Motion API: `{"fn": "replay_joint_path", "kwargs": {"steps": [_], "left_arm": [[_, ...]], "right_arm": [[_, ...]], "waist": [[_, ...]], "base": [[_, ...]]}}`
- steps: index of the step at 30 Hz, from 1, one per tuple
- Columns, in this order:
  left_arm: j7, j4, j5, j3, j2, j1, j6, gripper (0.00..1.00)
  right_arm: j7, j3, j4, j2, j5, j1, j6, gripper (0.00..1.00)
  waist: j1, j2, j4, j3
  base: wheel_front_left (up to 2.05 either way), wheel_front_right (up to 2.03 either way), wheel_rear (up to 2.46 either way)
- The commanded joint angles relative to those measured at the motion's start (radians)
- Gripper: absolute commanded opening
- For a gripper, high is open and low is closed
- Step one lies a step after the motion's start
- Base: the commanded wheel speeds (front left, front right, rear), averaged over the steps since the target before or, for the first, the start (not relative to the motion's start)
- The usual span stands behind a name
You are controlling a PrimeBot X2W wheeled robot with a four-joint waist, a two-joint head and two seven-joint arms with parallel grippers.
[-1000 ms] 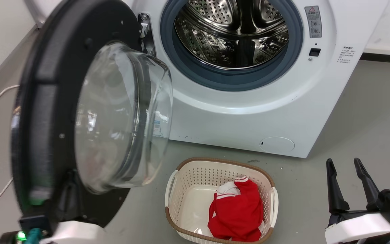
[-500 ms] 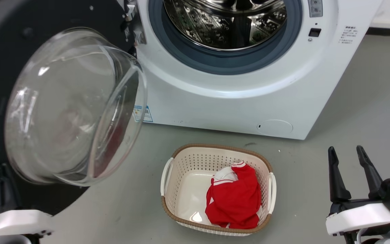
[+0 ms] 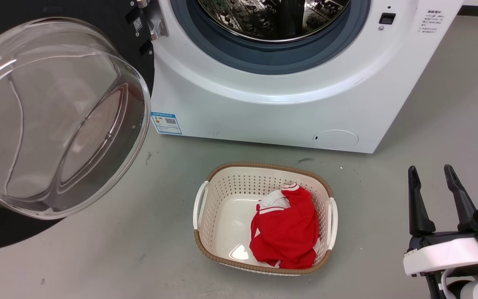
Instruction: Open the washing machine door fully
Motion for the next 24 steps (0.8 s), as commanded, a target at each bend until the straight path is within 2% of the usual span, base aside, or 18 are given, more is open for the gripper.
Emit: {"fn": "replay_joint_path", "kwargs": {"steps": [1,6,7,12,16,21,24], "left_arm": [[-0.004,0.020,-0.005,0.016,0.016,-0.022,-0.003,0.00],[-0.011,0.104,-0.017,0.038,0.056,-0.069,-0.037,0.00],[-0.014,0.163,-0.021,0.040,0.070,-0.097,-0.063,0.00],[-0.020,0.242,-0.006,0.040,0.076,-0.126,-0.109,0.00],[-0.021,0.228,0.026,0.054,0.052,-0.113,-0.139,0.00],[-0.021,0.169,0.085,0.073,-0.006,-0.057,-0.173,0.00],[-0.020,0.102,0.124,0.056,-0.073,-0.005,-0.172,0.00]], "right_arm": [[0.002,-0.001,-0.005,0.002,-0.008,-0.016,0.000,1.00],[0.003,-0.003,-0.005,0.002,-0.009,-0.016,0.000,1.00],[0.002,-0.001,0.000,0.002,-0.007,-0.016,0.000,1.00],[-0.002,0.002,0.011,0.002,0.001,-0.007,0.000,1.00],[-0.008,0.003,0.023,0.002,0.011,0.010,0.000,1.00],[-0.013,0.009,0.039,0.002,0.021,0.029,0.000,1.00],[-0.016,0.013,0.047,0.002,0.026,0.040,0.000,1.00]], "waist": [[-0.0001,0.0000,0.000,0.002],[-0.0001,0.0000,0.004,0.005],[-0.0001,0.0000,0.007,0.001],[-0.0001,0.0000,0.007,-0.022],[-0.0001,0.0000,0.010,-0.051],[-0.0001,0.0000,0.014,-0.098],[-0.0001,0.0000,0.014,-0.127]], "base": [[0.00,0.00,0.00],[0.00,0.00,0.00],[0.00,0.00,0.00],[0.00,0.00,0.00],[0.00,0.00,0.00],[0.00,0.00,0.00],[0.00,0.00,0.00]]}}
